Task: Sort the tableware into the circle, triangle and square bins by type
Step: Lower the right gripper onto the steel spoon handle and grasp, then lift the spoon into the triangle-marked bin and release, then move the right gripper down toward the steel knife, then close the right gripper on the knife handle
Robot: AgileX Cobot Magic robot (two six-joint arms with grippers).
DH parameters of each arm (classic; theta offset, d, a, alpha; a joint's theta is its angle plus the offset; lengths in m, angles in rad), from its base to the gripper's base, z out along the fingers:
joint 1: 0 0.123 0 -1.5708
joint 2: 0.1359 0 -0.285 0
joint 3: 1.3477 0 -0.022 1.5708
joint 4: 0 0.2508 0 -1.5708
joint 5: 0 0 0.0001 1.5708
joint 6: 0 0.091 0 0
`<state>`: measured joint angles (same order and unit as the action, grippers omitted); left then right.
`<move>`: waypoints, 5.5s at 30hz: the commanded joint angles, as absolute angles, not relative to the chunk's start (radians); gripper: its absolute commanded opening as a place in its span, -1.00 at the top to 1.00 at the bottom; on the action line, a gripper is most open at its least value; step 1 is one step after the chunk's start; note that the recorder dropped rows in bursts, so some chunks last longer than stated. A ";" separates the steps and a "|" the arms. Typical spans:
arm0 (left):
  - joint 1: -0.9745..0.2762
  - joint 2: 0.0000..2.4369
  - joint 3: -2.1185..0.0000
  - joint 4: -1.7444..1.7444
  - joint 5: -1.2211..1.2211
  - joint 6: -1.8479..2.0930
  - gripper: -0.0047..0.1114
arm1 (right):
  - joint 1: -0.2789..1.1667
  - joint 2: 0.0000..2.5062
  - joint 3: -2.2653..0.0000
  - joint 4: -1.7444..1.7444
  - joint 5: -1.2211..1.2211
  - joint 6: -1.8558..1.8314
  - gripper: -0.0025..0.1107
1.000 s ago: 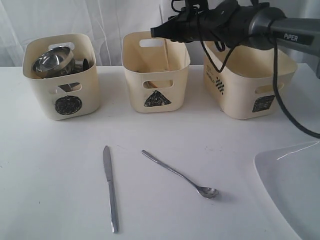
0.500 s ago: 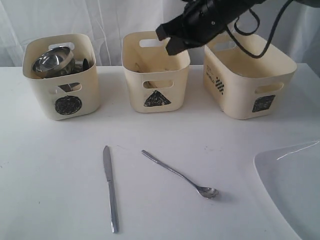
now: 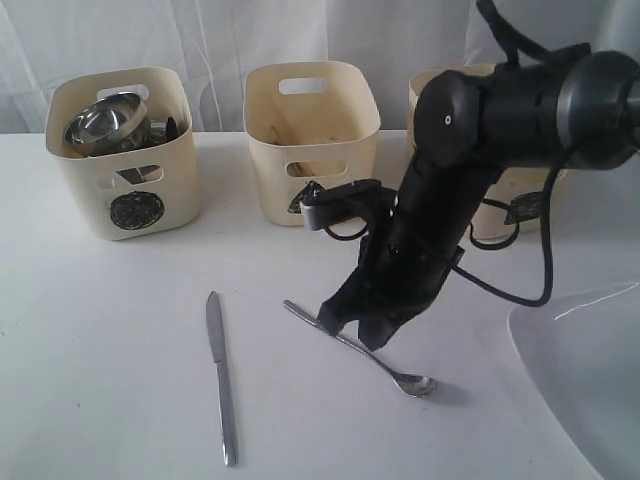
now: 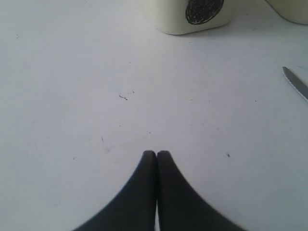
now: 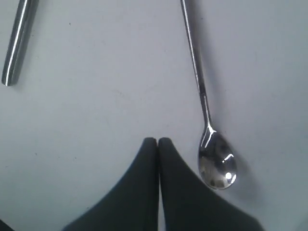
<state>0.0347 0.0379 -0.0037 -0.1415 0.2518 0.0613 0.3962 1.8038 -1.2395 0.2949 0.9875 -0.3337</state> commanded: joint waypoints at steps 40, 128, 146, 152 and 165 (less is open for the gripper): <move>0.038 0.039 0.000 -0.156 0.254 0.061 0.92 | 0.491 2.001 -1.197 0.108 0.740 -0.361 0.22; 0.038 0.039 0.000 -0.156 0.254 0.061 0.92 | 0.790 1.698 -1.338 0.177 0.760 0.135 0.96; 0.038 0.039 0.000 -0.156 0.254 0.061 0.92 | 0.916 1.936 -1.305 -0.016 0.640 0.399 0.26; 0.038 0.039 0.000 -0.156 0.254 0.061 0.92 | 0.808 1.965 -1.316 -0.016 0.657 0.475 0.25; 0.038 0.039 0.000 -0.156 0.254 0.061 0.92 | 0.787 2.077 -1.483 -0.016 0.789 0.424 0.25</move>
